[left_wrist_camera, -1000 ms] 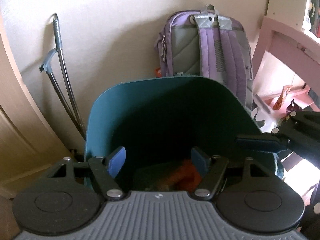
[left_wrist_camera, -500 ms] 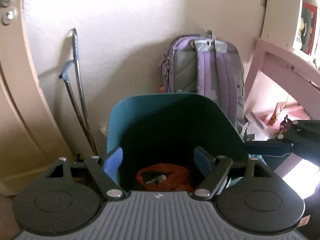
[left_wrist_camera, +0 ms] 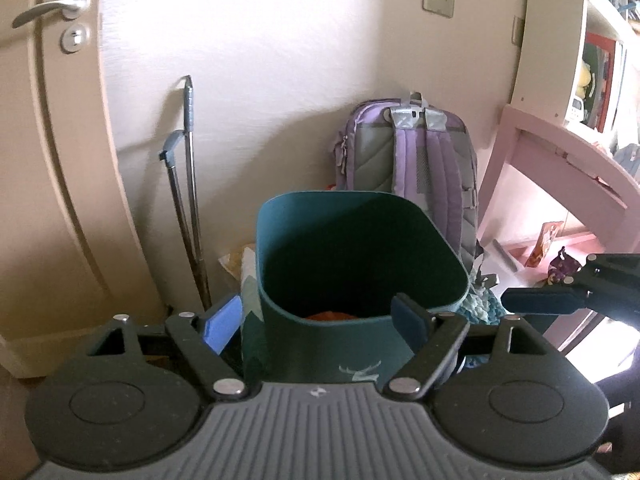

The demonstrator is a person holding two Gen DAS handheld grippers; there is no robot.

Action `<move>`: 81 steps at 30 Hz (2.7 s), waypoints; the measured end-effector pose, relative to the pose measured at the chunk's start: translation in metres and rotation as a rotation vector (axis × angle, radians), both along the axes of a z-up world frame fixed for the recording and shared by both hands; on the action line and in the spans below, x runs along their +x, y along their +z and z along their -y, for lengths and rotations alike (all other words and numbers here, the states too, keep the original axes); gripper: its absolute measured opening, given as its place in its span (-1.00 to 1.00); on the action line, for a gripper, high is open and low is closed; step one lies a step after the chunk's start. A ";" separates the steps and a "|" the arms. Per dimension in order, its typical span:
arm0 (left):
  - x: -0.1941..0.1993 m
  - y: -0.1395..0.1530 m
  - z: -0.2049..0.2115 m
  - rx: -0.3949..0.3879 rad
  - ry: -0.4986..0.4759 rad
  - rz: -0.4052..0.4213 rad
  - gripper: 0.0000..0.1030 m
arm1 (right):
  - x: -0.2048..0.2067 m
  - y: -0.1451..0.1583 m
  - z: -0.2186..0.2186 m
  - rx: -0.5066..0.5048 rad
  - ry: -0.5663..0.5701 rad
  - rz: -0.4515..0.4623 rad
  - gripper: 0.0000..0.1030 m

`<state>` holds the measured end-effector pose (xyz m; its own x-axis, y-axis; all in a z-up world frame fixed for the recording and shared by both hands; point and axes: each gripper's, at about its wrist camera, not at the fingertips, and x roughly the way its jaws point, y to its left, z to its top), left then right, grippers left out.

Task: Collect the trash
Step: 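Withdraw both tools from the green bin back toward the trash pile, then lower the left tool to the crumpled white paper while the right tool grasps the Christmas gift bag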

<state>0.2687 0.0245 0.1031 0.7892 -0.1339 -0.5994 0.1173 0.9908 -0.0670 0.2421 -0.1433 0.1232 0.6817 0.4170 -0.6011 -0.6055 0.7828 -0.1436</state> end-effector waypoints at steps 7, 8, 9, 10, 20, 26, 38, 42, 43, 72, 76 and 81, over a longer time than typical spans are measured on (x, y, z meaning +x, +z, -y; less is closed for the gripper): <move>-0.043 -0.003 -0.016 -0.015 0.001 0.035 0.64 | -0.025 -0.007 0.007 0.048 -0.001 -0.009 0.16; -0.049 -0.005 -0.019 -0.023 0.002 0.040 0.68 | -0.029 -0.009 0.008 0.056 0.002 -0.008 0.16; -0.054 -0.006 -0.022 -0.031 0.001 0.043 0.72 | -0.033 -0.010 0.008 0.061 0.006 -0.008 0.16; -0.060 -0.009 -0.025 -0.042 -0.001 0.047 0.78 | -0.036 -0.013 0.008 0.065 0.008 -0.009 0.16; -0.098 -0.058 -0.058 -0.116 0.018 0.056 0.99 | -0.066 -0.059 0.012 0.171 0.012 -0.054 0.16; -0.102 -0.109 -0.083 -0.147 0.057 0.020 0.99 | -0.069 -0.115 0.010 0.201 -0.016 -0.085 0.17; -0.065 -0.245 -0.153 -0.144 0.165 -0.101 0.99 | -0.047 -0.257 -0.015 0.189 0.004 -0.213 0.17; -0.043 -0.302 -0.176 -0.088 0.211 -0.165 0.99 | -0.030 -0.304 -0.025 0.090 -0.073 -0.262 0.17; -0.037 -0.317 -0.180 -0.073 0.219 -0.190 0.99 | -0.024 -0.318 -0.028 0.050 -0.098 -0.279 0.17; 0.023 -0.642 -0.151 0.001 0.088 -0.727 0.97 | 0.064 -0.594 -0.022 -0.140 -0.252 -0.804 0.13; 0.029 -0.660 -0.157 -0.045 0.115 -0.767 0.67 | 0.071 -0.610 -0.027 -0.119 -0.284 -0.829 0.10; 0.032 -0.671 -0.157 -0.058 0.118 -0.802 0.31 | 0.075 -0.620 -0.029 -0.114 -0.301 -0.848 0.01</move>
<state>0.3012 0.1815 -0.5681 0.1338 -0.1250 -0.9831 -0.0938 0.9860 -0.1381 0.3171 -0.1143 -0.4969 0.0615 0.2001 -0.9778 -0.3158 0.9333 0.1711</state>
